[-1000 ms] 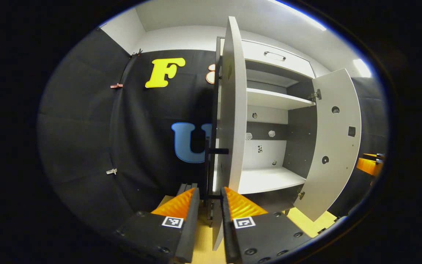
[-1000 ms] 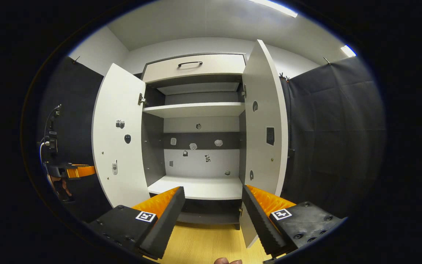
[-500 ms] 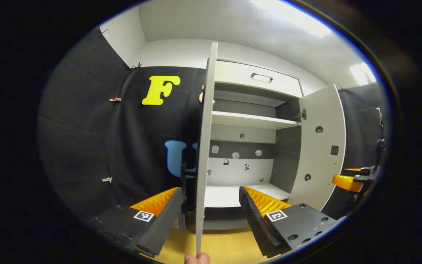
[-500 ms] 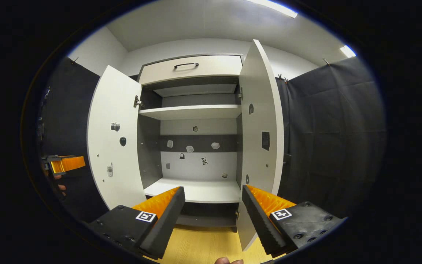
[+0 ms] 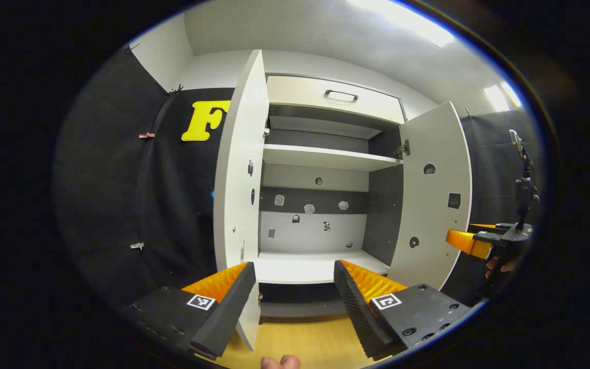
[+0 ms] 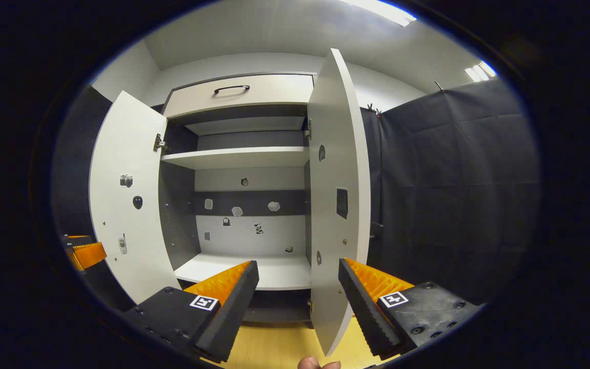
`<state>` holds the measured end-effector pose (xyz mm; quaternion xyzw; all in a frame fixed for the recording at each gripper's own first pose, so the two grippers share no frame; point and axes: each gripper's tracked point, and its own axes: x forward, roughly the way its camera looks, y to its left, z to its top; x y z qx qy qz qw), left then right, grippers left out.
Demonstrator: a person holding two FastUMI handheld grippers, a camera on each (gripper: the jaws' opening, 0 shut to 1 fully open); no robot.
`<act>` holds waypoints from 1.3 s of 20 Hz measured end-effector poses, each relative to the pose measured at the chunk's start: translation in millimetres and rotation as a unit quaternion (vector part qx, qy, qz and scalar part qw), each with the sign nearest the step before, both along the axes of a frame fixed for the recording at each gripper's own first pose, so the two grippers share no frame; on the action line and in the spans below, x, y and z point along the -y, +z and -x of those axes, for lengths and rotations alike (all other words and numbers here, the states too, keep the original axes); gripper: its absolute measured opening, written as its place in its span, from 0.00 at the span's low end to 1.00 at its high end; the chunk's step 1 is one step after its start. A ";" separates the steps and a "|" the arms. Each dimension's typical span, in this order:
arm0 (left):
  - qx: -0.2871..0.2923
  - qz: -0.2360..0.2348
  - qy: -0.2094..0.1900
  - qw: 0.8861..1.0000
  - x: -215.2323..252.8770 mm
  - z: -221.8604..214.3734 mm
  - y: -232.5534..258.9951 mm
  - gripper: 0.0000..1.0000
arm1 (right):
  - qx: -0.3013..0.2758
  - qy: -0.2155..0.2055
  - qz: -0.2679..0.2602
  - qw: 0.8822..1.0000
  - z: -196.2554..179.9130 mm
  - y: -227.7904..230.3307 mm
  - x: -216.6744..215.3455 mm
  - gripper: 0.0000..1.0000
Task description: Open the right door of the double-door shoe cabinet with the right hand, and open the left door with the left hand.
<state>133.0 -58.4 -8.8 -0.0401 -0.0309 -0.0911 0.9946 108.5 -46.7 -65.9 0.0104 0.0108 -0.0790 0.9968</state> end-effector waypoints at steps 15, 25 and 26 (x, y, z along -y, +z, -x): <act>-0.003 -0.027 -0.032 0.999 37.4 1.5 -4.9 0.95 | -0.013 0.055 -0.003 0.998 1.8 -7.3 -36.7 0.97; -0.014 -0.029 -0.035 0.999 45.4 0.6 -11.6 0.95 | -0.015 0.055 -0.009 0.998 1.5 -10.8 -29.7 0.98; -0.013 -0.029 -0.036 0.999 46.8 1.0 -10.7 0.95 | -0.015 0.054 -0.009 0.998 1.7 -10.4 -28.3 0.98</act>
